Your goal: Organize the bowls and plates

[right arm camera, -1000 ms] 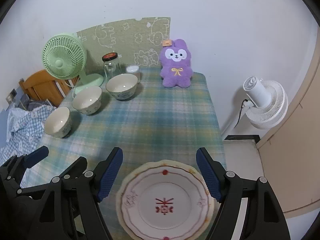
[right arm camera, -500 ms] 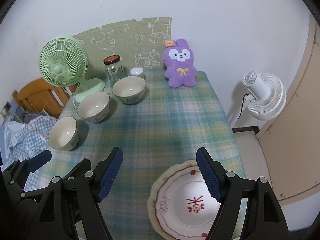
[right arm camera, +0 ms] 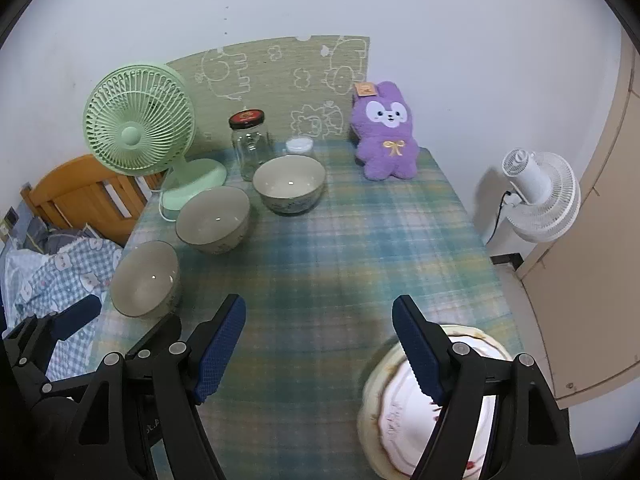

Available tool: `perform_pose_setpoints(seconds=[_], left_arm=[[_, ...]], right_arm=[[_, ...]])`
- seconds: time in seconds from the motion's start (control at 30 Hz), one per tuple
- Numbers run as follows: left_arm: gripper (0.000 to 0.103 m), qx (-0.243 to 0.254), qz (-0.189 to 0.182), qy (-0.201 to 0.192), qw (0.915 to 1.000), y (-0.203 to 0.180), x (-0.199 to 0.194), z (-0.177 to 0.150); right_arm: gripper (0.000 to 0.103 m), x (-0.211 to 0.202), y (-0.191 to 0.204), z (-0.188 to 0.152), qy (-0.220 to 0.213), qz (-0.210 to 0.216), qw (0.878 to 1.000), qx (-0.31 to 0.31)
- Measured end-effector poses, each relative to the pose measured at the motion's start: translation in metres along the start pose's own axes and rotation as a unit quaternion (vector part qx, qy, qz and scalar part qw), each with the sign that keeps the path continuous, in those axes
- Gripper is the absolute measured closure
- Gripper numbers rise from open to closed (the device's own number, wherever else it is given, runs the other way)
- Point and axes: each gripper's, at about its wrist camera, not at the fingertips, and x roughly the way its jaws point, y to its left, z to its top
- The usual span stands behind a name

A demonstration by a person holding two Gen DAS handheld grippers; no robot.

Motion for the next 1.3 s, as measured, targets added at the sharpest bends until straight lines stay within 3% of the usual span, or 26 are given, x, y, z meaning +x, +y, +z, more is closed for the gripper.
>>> perform_pose_setpoints(seconds=[0.43,0.53,1.03,1.13,1.3], left_arm=[[0.019,-0.005,-0.018,0.016,0.9997,0.043,0.027,0.0],[0.02,-0.002,-0.018,0.02,0.9996,0.051,0.035,-0.001],[0.027,-0.015,0.016,0.015,0.9996,0.089,0.072,0.001],[0.034,-0.02,0.024,0.022,0.9993,0.097,0.081,0.003],[0.039,-0.031,0.035,0.027,0.9985,0.112,0.095,0.005]], right_arm=[[0.024,0.027,0.047,-0.001,-0.008,-0.009,1.0,0.002],[0.024,0.04,0.059,-0.001,0.011,-0.02,1.0,0.0],[0.025,0.087,0.104,0.002,0.017,-0.009,1.0,-0.01],[0.035,0.096,0.114,0.005,0.021,-0.002,1.0,-0.018],[0.037,0.111,0.127,0.008,0.026,0.008,0.999,-0.026]])
